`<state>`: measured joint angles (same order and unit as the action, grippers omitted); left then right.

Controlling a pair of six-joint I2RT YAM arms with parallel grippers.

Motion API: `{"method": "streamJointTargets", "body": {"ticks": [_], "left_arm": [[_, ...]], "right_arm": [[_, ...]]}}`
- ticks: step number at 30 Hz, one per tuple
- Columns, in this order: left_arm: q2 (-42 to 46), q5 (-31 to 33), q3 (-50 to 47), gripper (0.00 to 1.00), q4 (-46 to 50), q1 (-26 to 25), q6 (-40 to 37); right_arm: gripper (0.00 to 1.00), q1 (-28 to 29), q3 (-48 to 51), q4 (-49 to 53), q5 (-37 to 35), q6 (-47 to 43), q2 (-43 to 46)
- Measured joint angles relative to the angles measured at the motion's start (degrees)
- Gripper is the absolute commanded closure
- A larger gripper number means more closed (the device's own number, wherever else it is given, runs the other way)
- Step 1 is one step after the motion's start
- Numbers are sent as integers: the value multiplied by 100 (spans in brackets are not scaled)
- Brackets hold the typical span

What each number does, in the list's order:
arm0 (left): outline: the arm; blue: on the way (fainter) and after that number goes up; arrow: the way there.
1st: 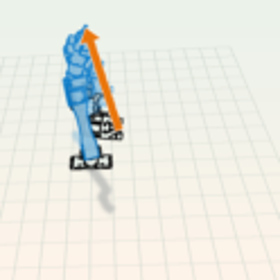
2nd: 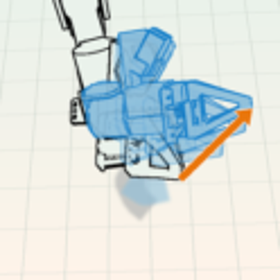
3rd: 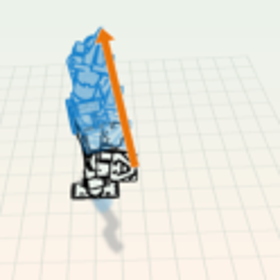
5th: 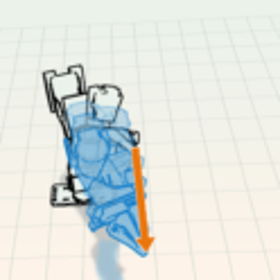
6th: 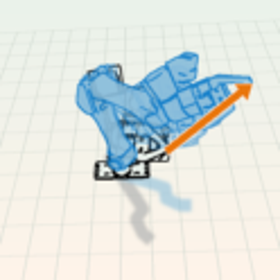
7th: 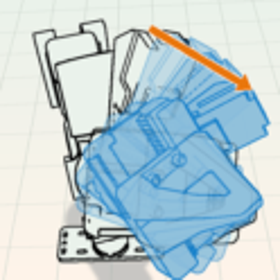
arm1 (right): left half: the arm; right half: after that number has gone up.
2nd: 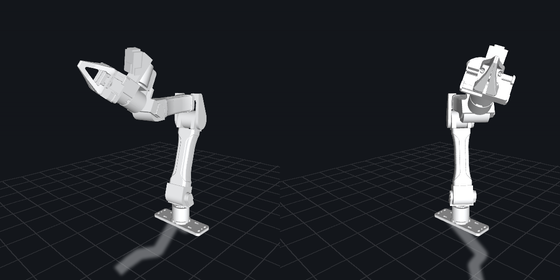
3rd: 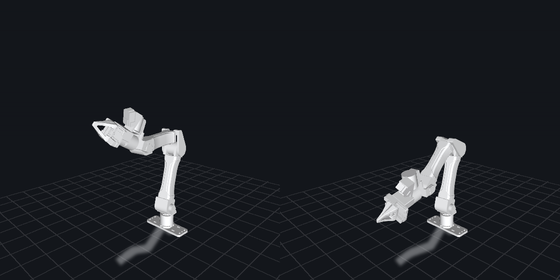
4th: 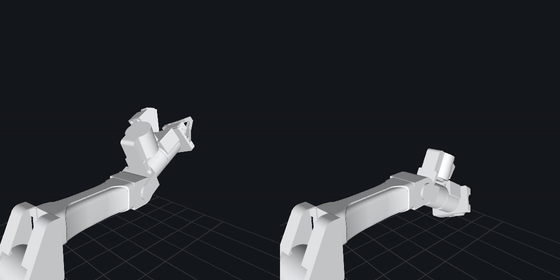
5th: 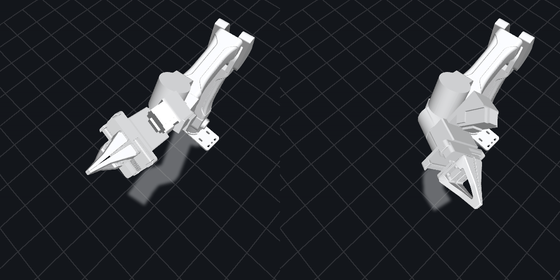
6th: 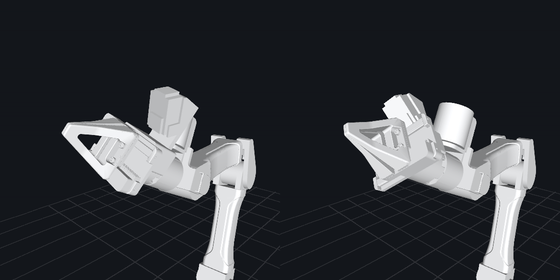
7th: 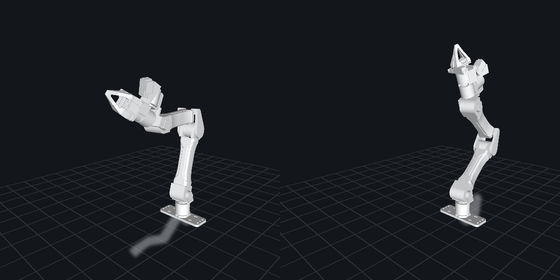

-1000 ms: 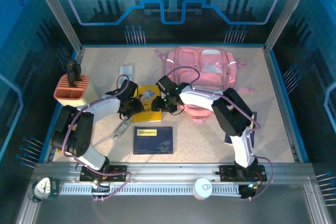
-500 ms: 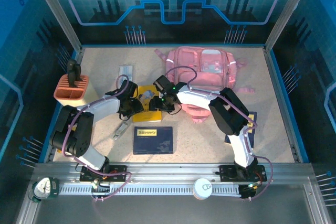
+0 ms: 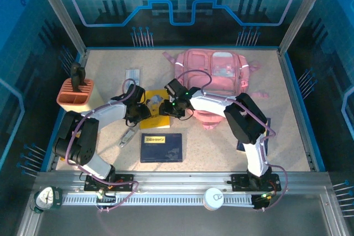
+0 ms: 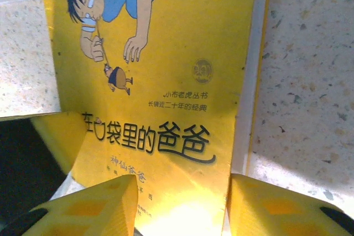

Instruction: Pack the student bag

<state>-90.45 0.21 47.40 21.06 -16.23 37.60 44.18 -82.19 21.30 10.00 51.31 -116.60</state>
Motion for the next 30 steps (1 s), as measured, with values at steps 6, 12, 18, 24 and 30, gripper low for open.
{"method": "streamJointTargets", "body": {"ticks": [6, 12, 18, 24, 30], "left_arm": [[2, 0, -33, 64, -44, 11, 2], [13, -2, -48, 64, -61, 11, 50], [20, -2, -66, 63, -85, 17, 111], [48, -11, -57, 59, -83, 15, 131], [181, -66, 46, 52, 13, 15, 144]], "right_arm": [[64, -15, 90, -229, 210, 133, 118], [76, -15, 190, -343, 258, 166, 120], [89, -37, 223, -341, 269, 155, 125], [99, -37, 227, -343, 286, 144, 197], [100, -39, 227, -339, 291, -81, 356]]}}
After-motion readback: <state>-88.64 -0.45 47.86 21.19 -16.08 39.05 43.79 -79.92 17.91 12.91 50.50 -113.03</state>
